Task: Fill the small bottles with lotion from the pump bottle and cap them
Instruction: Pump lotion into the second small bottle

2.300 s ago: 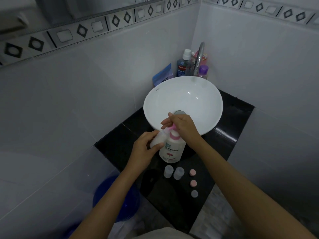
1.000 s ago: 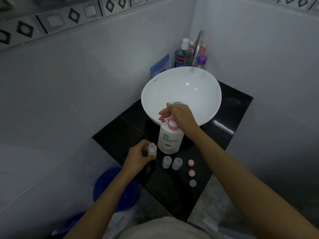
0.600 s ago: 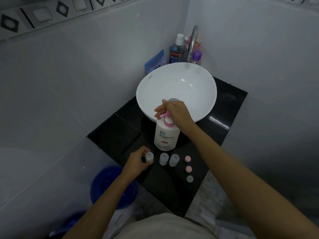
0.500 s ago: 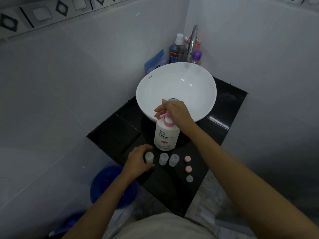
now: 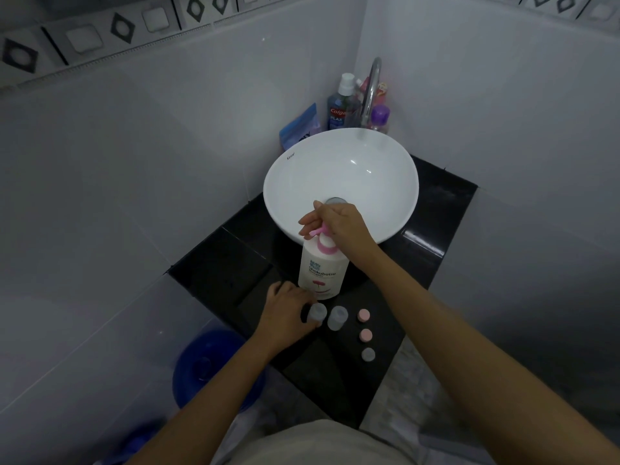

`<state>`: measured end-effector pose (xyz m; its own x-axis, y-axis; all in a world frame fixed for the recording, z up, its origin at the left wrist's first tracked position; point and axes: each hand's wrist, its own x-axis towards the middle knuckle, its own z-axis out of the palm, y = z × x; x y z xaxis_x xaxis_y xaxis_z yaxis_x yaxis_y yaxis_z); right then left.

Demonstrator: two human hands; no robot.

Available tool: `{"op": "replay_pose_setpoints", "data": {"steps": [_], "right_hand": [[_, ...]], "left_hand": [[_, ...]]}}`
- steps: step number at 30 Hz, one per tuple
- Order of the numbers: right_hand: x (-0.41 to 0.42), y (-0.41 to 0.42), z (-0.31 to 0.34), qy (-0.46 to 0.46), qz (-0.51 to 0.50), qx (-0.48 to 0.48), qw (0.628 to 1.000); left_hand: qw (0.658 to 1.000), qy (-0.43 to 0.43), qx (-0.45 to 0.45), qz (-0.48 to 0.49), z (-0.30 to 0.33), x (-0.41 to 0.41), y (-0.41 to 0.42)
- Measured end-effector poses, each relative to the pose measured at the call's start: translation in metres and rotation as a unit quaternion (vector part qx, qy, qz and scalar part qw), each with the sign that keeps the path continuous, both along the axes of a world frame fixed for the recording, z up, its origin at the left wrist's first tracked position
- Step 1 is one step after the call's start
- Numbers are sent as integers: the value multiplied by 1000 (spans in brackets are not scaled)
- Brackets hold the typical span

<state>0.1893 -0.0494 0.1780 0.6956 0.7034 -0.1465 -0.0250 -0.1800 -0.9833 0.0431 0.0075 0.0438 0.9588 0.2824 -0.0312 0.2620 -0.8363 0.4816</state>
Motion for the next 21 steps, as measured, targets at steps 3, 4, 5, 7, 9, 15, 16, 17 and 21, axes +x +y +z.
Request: {"op": "replay_pose_setpoints", "data": {"steps": [3,4,5,7,9,15,16,17,21], "right_hand": [[3,1,1,14,13,-10,1000],[3,0,3,27,18,-17,999],[4,0,5,38,21,-25,999],[6,-2,8,48,24,-27,998],[7,-3,9,47,24,-14,998],[6,-1,4,-44,22,-56,997],[5,-2,2,-56,21,-57,997],[5,-2,1,-62,19,-56,996],[5,-3,1,-79,16,-54,995]], "left_hand": [[994,-45,-89,50,14,-4,0],[984,-64,-147,75,22,-6,1],[971,-86,-202,97,32,-8,2],[946,-146,-262,122,50,-11,7],[934,-188,-273,136,67,-11,14],[925,-226,-268,146,97,-7,20],[924,-231,-270,144,99,-6,19],[923,-234,-269,145,101,-6,18],[925,-239,-256,147,106,-6,17]]}}
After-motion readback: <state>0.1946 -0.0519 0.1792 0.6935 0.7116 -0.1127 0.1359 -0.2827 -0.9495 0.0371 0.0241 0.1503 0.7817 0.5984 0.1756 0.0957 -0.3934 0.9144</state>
